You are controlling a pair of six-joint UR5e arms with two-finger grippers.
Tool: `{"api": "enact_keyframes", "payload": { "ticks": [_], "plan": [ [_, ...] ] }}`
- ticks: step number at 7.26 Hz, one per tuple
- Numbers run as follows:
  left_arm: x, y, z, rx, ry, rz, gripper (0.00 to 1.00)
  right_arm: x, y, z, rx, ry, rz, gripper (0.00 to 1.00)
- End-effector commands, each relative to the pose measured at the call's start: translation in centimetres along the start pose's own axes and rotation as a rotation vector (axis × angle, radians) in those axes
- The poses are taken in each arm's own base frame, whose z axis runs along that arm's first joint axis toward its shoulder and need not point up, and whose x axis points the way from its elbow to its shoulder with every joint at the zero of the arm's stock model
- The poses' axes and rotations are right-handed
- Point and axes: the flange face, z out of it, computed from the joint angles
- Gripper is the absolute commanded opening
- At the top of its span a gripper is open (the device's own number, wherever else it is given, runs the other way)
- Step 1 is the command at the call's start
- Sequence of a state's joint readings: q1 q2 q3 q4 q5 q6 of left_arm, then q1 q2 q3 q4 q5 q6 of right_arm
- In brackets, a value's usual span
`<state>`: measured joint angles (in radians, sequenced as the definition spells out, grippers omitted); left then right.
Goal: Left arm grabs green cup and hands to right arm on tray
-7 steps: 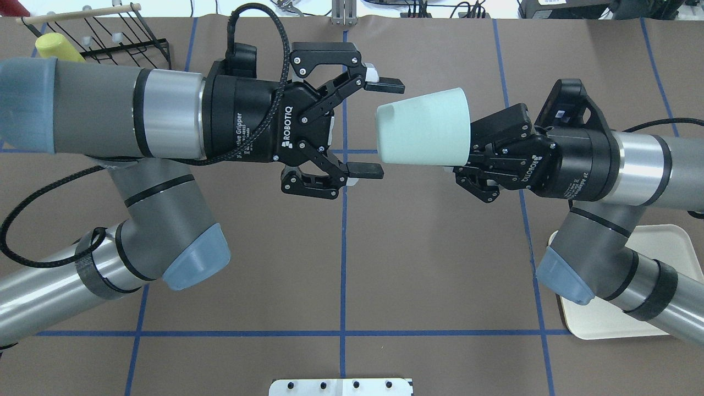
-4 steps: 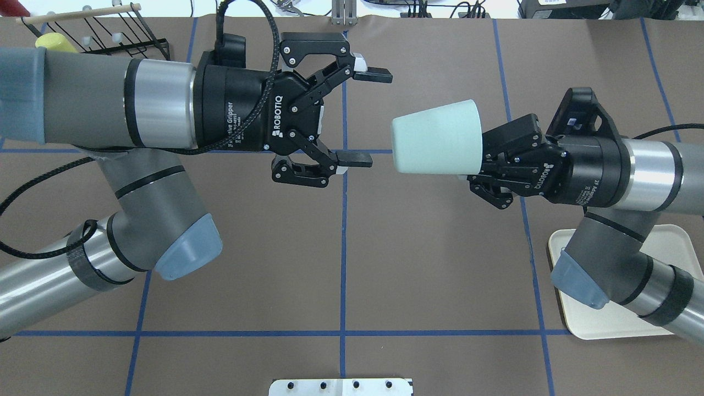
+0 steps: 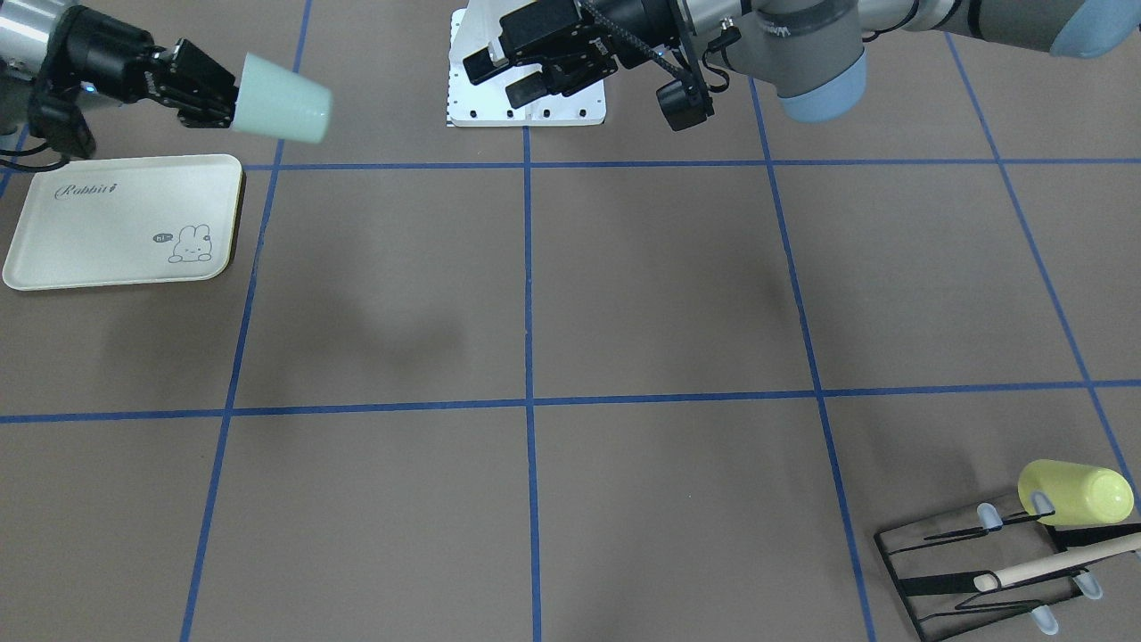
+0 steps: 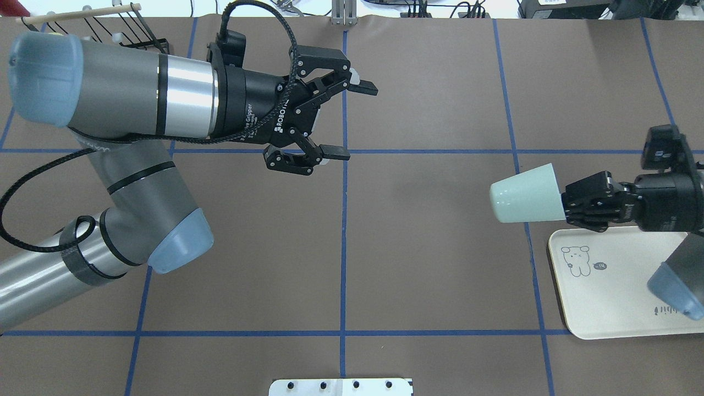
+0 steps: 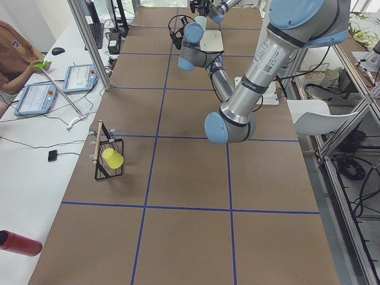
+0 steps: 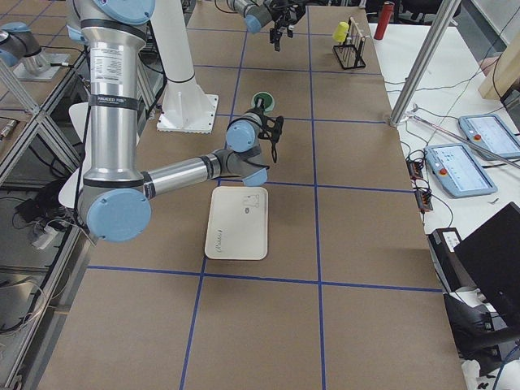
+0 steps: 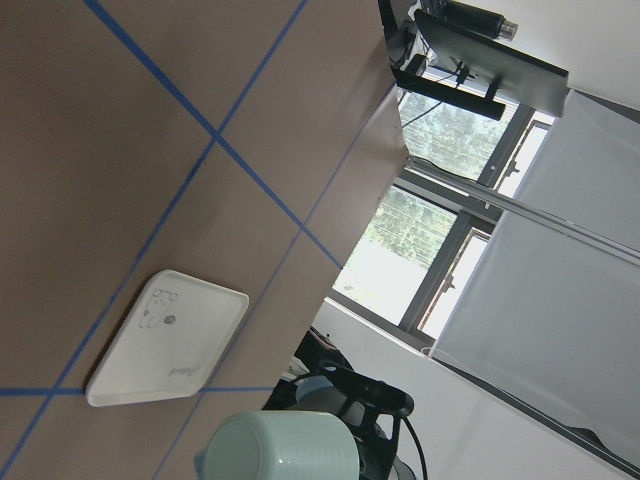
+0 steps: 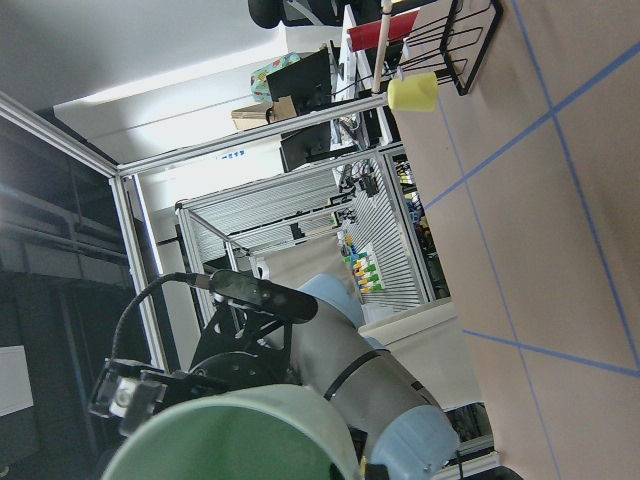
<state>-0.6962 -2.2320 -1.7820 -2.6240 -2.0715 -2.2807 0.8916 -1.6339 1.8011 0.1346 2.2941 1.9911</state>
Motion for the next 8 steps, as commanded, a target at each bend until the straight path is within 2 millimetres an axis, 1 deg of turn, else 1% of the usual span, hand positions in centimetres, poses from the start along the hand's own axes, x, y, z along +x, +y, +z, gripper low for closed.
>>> {"api": "enact_keyframes", "payload": {
  "ticks": [1, 2, 3, 4, 5, 6, 7, 8],
  "plan": [
    [-0.2, -0.4, 0.3, 0.021, -0.027, 0.01, 1.0, 4.6, -4.5, -9.3, -0.011, 0.205, -0.043, 0.0],
    [-0.2, -0.6, 0.4, 0.031, -0.038, 0.003, 1.0, 8.7, -4.6, -11.4, 0.014, 0.257, 0.014, 0.0],
    [-0.2, -0.5, 0.4, 0.033, -0.04, -0.001, 1.0, 11.9, -4.5, -13.0, 0.038, 0.294, 0.08, 0.0],
    [-0.3, -0.6, 0.4, 0.036, -0.044, -0.004, 1.0, 13.5, -3.9, -14.8, 0.08, 0.311, 0.108, 0.0],
    [-0.2, -0.4, 0.4, 0.037, -0.045, -0.005, 1.0, 15.3, -3.8, -16.5, 0.15, 0.354, 0.063, 0.0],
    [-0.5, -0.6, 0.2, 0.04, -0.049, -0.008, 1.0, 17.3, -3.8, -17.2, 0.178, 0.439, -0.045, 0.0],
    [-0.6, -0.6, 0.1, 0.04, -0.049, -0.008, 1.0, 18.1, -4.4, -17.2, 0.157, 0.497, -0.088, 0.0],
    [-0.6, -0.6, 0.0, 0.042, -0.049, -0.007, 1.0, 18.9, -4.9, -16.8, 0.138, 0.543, -0.076, 0.0]
  ]
}}
